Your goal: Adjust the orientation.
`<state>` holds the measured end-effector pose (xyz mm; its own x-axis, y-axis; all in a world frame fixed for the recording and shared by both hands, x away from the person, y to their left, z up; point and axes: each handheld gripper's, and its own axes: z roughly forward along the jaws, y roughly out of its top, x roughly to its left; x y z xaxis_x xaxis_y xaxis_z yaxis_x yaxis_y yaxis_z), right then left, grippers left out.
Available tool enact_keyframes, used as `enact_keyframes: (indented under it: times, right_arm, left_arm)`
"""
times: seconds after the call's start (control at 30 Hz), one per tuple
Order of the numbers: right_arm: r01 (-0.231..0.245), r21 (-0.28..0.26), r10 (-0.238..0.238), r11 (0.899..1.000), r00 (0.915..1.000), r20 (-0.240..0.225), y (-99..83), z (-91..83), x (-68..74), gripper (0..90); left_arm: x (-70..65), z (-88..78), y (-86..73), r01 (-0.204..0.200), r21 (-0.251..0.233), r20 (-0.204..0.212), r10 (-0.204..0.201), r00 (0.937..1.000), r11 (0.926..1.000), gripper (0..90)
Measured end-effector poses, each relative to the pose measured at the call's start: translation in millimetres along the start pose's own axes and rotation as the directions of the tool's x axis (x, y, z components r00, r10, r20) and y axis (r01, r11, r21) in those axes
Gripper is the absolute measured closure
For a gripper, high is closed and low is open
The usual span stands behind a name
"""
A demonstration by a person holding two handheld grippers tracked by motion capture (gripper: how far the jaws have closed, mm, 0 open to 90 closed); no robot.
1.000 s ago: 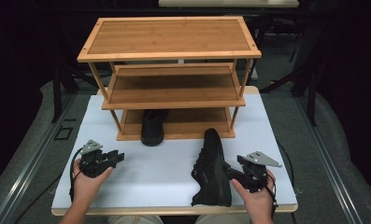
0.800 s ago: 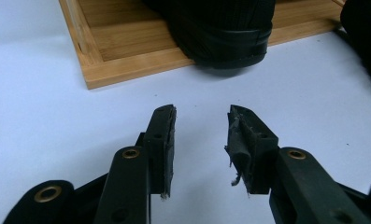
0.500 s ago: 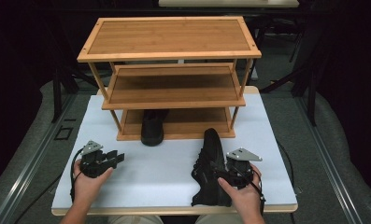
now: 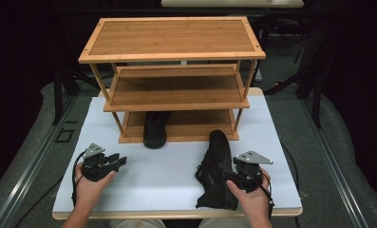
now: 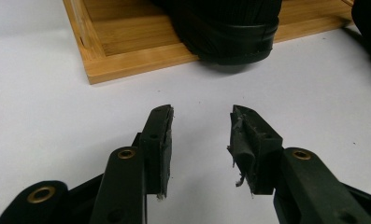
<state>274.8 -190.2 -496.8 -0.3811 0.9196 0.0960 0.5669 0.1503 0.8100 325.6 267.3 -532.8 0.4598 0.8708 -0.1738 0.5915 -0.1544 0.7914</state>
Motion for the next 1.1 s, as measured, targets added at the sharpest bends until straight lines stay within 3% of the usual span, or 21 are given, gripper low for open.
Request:
enact_keyframes:
  times: [0.17, 0.27, 0.37, 0.43, 0.47, 0.5, 0.53, 0.6, 0.63, 0.7, 0.73, 0.77, 0.8, 0.87, 0.97, 1.1]
  right_arm:
    - [-0.029, -0.016, 0.029, 0.999, 0.9996, -0.005, -0.3, -7.8, -10.1, 44.3]
    - [-0.051, -0.037, 0.052, 0.998, 0.9985, 0.017, -0.4, -14.2, -17.2, 47.2]
    - [-0.069, -0.031, 0.07, 0.997, 0.997, 0.033, -1.1, -23.4, -26.8, 56.1]
    - [-0.097, -0.045, 0.097, 0.994, 0.9952, 0.007, -3.3, -26.0, -33.3, 63.3]
    - [-0.104, -0.041, 0.105, 0.994, 0.994, 0.031, -4.6, -28.3, -36.9, 65.8]
    - [-0.116, -0.037, 0.115, 0.993, 0.9932, -0.018, -6.4, -30.9, -42.5, 69.5]
    - [-0.123, -0.056, 0.126, 0.991, 0.9912, 0.042, -8.8, -31.9, -44.1, 71.9]
    - [-0.134, -0.053, 0.137, 0.99, 0.9876, 0.076, -14.0, -34.6, -51.1, 74.8]
    - [-0.143, -0.044, 0.148, 0.989, 0.9822, 0.117, -16.7, -35.3, -55.2, 76.1]
    - [-0.182, -0.035, 0.184, 0.983, 0.9798, 0.078, -22.4, -35.6, -67.9, 77.2]
    - [-0.217, -0.04, 0.218, 0.975, 0.9755, 0.026, -24.9, -34.9, -74.8, 76.8]
    - [-0.26, -0.028, 0.259, 0.965, 0.965, -0.04, -26.9, -34.6, -81.0, 77.3]
    - [-0.284, -0.011, 0.283, 0.959, 0.9569, -0.066, -28.4, -34.7, -85.4, 77.8]
    - [-0.299, -0.04, 0.296, 0.953, 0.9526, -0.07, -30.9, -33.1, -88.9, 83.2]
    - [-0.28, -0.038, 0.279, 0.959, 0.9595, -0.043, -31.3, -33.6, -88.7, 84.8]
    - [-0.266, -0.049, 0.265, 0.963, 0.964, -0.02, -31.3, -34.3, -86.6, 78.1]
  left_arm:
    - [1.1, -0.3, -0.4, 0.003, -0.006, -0.006, -0.003, 1.0, 1.0, 59.0]
    - [0.8, -0.6, -0.1, 0.002, -0.005, -0.009, -0.002, 1.0, 1.0, 59.0]
    - [0.3, -0.2, -0.1, 0.002, -0.001, -0.008, -0.002, 1.0, 1.0, 59.0]
    - [-0.2, 0.1, -0.1, -0.001, -0.005, -0.009, 0.0, 1.0, 1.0, 59.0]
    - [-0.4, -0.1, 0.1, 0.0, -0.005, -0.008, 0.0, 1.0, 1.0, 59.0]
    - [-0.5, -0.6, 0.2, 0.0, -0.004, -0.007, 0.0, 1.0, 1.0, 59.0]
    - [-0.6, -0.9, 0.3, 0.0, -0.006, -0.008, 0.0, 1.0, 1.0, 58.9]
    - [-0.5, -1.1, 0.2, 0.001, -0.01, -0.012, -0.001, 0.9999, 1.0, 58.6]
    - [-0.4, -1.0, 0.2, 0.001, -0.009, -0.012, -0.002, 0.9999, 1.0, 58.6]
    - [-0.2, -0.7, 0.2, 0.0, -0.004, -0.012, 0.0, 0.9999, 1.0, 58.6]
    - [-0.7, -0.1, 0.0, 0.004, -0.006, -0.009, -0.004, 1.0, 1.0, 58.6]
    - [-1.0, 0.3, 0.0, 0.0, -0.004, -0.01, 0.0, 0.9999, 1.0, 58.6]
    - [-1.4, 0.6, 0.1, -0.001, -0.005, -0.011, 0.001, 0.9999, 1.0, 58.7]
    - [-1.8, 0.5, 0.2, -0.003, -0.004, -0.014, 0.003, 0.9999, 1.0, 58.6]
    - [-0.8, 0.0, -0.1, 0.001, -0.005, -0.014, -0.001, 0.9999, 1.0, 58.7]
    - [0.7, -0.7, -0.3, 0.003, -0.004, -0.015, -0.003, 0.9999, 1.0, 58.6]
